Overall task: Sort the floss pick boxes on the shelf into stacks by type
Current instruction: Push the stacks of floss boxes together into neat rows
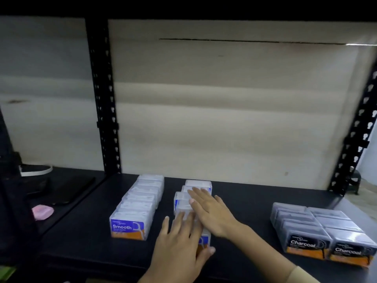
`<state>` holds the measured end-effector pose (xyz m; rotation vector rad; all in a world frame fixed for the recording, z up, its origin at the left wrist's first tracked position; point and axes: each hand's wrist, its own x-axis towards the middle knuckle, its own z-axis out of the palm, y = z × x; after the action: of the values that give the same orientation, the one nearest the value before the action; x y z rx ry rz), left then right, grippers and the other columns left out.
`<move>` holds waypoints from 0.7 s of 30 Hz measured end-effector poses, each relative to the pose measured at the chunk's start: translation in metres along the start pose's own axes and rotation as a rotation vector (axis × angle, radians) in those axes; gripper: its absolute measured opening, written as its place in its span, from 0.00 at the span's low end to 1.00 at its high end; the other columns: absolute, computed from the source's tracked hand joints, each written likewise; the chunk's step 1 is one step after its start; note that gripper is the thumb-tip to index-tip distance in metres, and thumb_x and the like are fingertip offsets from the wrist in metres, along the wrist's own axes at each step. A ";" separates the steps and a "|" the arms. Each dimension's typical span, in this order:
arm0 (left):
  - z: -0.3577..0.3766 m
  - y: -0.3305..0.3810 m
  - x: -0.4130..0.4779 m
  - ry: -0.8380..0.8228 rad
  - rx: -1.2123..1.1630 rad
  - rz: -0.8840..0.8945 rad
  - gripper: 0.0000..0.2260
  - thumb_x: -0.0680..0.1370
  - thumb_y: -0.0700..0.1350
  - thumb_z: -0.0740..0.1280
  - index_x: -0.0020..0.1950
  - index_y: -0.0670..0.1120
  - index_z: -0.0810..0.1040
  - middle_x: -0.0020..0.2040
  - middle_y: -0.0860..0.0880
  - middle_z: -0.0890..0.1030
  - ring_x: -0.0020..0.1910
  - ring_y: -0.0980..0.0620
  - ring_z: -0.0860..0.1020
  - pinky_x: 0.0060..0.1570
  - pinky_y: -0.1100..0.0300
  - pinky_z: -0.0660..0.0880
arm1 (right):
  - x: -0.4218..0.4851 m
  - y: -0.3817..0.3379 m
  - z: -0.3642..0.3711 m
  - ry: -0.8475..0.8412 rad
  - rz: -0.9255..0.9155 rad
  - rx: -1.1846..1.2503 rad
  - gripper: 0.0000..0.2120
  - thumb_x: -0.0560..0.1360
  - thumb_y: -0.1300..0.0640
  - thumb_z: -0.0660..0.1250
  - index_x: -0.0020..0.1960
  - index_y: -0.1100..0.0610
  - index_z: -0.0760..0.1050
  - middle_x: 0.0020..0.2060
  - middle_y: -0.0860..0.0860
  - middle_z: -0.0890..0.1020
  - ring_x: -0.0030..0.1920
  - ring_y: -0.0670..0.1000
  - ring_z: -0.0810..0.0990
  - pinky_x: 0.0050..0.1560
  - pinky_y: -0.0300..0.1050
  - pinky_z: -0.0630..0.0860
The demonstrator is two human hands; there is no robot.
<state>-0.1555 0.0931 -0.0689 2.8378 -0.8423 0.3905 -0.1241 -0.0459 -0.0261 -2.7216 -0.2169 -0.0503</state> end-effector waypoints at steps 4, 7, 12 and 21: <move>-0.001 -0.005 -0.002 0.018 0.009 0.036 0.30 0.68 0.67 0.54 0.61 0.50 0.71 0.56 0.51 0.83 0.55 0.49 0.82 0.47 0.46 0.79 | 0.015 -0.002 0.002 -0.049 0.026 -0.039 0.24 0.82 0.46 0.42 0.76 0.49 0.48 0.77 0.47 0.49 0.77 0.47 0.44 0.75 0.54 0.41; -0.002 -0.013 -0.005 0.025 0.034 0.029 0.29 0.67 0.66 0.53 0.61 0.50 0.69 0.55 0.51 0.84 0.54 0.50 0.83 0.46 0.46 0.80 | 0.024 0.000 0.003 -0.067 0.026 -0.086 0.24 0.82 0.47 0.41 0.76 0.49 0.46 0.77 0.47 0.47 0.77 0.48 0.43 0.75 0.56 0.40; 0.002 -0.033 -0.011 0.109 0.140 0.069 0.29 0.64 0.61 0.66 0.62 0.50 0.69 0.55 0.51 0.84 0.52 0.49 0.83 0.44 0.46 0.80 | 0.031 0.008 0.006 -0.139 -0.016 -0.230 0.24 0.82 0.49 0.42 0.77 0.51 0.44 0.77 0.48 0.45 0.77 0.50 0.41 0.75 0.57 0.40; 0.003 -0.058 -0.014 0.142 0.221 -0.005 0.44 0.47 0.59 0.82 0.58 0.48 0.70 0.50 0.48 0.86 0.46 0.47 0.85 0.39 0.44 0.80 | 0.021 0.017 -0.001 -0.105 -0.120 -0.419 0.25 0.81 0.46 0.46 0.76 0.52 0.48 0.77 0.46 0.51 0.77 0.49 0.44 0.75 0.55 0.42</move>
<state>-0.1341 0.1482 -0.0802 2.9647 -0.8098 0.7176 -0.1005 -0.0589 -0.0308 -3.1276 -0.4452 0.0155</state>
